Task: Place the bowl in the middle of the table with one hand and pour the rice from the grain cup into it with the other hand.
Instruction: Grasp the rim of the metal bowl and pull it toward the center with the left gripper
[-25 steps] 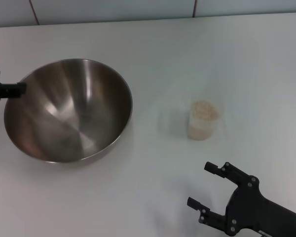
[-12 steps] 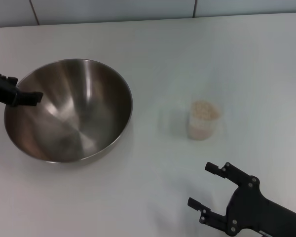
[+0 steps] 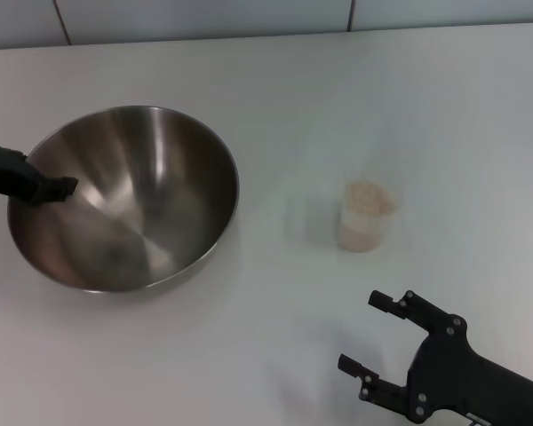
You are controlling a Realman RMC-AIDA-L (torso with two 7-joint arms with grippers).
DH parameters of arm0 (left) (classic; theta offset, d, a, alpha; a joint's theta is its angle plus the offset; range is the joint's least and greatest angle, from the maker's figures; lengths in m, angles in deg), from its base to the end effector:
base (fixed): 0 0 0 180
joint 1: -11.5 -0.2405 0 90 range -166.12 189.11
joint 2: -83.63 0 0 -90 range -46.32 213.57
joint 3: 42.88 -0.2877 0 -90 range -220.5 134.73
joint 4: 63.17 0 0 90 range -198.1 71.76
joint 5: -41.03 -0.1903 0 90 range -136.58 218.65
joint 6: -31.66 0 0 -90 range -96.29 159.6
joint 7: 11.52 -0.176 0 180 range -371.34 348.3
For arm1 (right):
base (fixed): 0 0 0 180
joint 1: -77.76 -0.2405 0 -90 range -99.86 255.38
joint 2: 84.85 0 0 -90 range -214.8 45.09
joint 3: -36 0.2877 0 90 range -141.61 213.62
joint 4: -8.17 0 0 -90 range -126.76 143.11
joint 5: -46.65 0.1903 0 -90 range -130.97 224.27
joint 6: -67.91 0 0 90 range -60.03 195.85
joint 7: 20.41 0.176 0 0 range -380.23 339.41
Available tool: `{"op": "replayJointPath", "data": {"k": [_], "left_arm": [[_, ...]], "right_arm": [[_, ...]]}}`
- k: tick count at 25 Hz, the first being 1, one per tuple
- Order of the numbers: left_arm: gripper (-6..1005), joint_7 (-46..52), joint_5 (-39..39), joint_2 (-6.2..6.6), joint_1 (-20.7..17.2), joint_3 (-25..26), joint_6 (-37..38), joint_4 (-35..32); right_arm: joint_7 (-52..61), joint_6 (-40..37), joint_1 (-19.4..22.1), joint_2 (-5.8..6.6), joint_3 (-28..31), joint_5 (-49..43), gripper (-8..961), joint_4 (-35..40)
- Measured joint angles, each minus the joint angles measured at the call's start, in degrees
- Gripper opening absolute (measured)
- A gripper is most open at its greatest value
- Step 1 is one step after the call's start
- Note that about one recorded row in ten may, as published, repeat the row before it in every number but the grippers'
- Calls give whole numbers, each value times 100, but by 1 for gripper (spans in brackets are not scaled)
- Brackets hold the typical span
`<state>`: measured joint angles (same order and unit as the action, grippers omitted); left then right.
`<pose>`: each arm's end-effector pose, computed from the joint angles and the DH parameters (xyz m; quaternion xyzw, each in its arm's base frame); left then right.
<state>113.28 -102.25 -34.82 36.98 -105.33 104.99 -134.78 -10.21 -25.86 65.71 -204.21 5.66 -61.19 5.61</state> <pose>-0.2980 0.3762 0.0032 -0.9006 -0.3180 0.0720 0.2873 0.3057 0.1809 -0.1070 -0.8926 0.0816 0.3408 0.2837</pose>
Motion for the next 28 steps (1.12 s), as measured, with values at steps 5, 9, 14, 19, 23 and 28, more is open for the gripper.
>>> {"op": "replayJointPath", "data": {"k": [5,9,14,19,23,28], "left_arm": [[350,10,-161,-18,138,-13,-2,156],[237,40,-141,-12,195,-11,23,162],[146,55,-134,-7,315,36,167,243],[89,31,-127,21,614,389,450,537],[57,-167,-116,138,1156,1098,785,1191],[25,-480,15,337,1797,1542,994,2076]], "right_arm": [[-1,-4,0,0,16,0,778,-4],[-1,-4,0,0,9,0,777,-10],[-1,-2,1,0,9,0,779,-15],[0,0,0,0,-3,0,779,-10],[-1,0,-6,0,-14,0,778,-4],[0,0,-17,0,-24,0,778,-16]]}}
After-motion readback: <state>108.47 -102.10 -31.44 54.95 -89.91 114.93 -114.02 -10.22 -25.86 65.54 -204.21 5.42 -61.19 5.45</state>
